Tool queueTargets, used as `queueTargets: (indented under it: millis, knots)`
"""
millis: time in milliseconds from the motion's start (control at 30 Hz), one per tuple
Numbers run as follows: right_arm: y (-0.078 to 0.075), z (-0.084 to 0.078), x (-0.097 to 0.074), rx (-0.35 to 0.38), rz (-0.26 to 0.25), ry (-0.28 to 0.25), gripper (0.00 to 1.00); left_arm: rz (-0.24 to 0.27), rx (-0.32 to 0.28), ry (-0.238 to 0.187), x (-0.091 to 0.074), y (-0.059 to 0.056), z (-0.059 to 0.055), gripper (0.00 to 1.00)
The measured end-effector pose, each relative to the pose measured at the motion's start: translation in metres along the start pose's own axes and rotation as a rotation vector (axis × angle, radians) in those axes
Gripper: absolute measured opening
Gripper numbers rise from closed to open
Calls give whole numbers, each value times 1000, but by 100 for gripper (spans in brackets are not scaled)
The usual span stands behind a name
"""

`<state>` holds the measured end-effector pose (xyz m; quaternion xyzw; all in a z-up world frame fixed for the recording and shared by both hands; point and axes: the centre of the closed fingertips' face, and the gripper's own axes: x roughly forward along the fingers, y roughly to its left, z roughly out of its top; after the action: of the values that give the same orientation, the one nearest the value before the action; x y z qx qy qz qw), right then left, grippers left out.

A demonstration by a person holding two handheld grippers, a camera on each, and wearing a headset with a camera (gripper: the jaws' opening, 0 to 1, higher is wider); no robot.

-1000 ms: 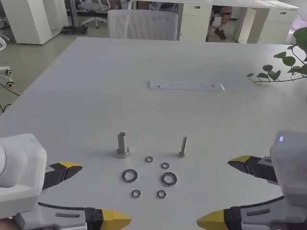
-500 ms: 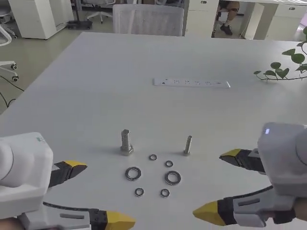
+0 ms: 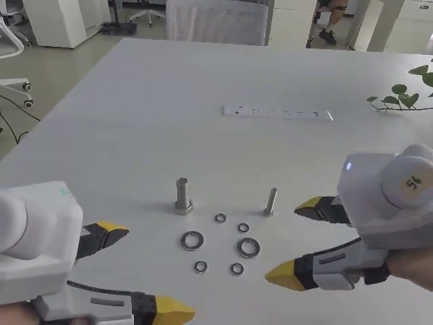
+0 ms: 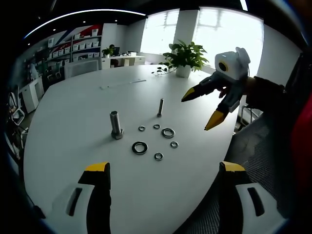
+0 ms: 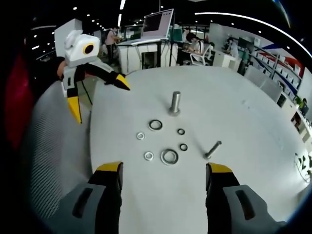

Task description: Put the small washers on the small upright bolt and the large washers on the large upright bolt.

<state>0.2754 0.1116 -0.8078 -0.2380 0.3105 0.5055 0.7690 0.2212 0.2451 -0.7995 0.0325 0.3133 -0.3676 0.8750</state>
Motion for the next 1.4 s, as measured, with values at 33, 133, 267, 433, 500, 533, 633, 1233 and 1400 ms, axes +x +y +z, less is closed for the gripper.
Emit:
queueTargets:
  millis: [33, 133, 267, 433, 500, 533, 633, 1233, 1400]
  knots:
    - [0, 0, 1, -5, 3, 3, 69, 1, 0, 0, 0, 0, 0, 92]
    - [-3, 1, 7, -17, 7, 15, 66, 1, 1, 5, 0, 1, -1, 92]
    - [-6, -1, 14, -41, 15, 41, 63, 1, 3, 9, 0, 1, -3, 91]
    - [-6, 1, 23, -64, 33, 61, 59, 4, 4, 14, 0, 2, -4, 91]
    - [-6, 2, 26, -67, 41, 63, 58, 6, 5, 14, 0, 2, -4, 91]
    - [-6, 1, 28, -66, 44, 69, 57, 4, 4, 15, 0, 2, -5, 91]
    - [-7, -5, 34, -92, 45, 103, 55, 6, 4, 14, -1, 2, -5, 91]
    - [-5, -14, 54, -144, 89, 207, 41, 2, 1, 14, -2, 0, -6, 91]
    - [-4, -16, 59, -157, 106, 238, 39, 2, 0, 11, -2, 0, -6, 91]
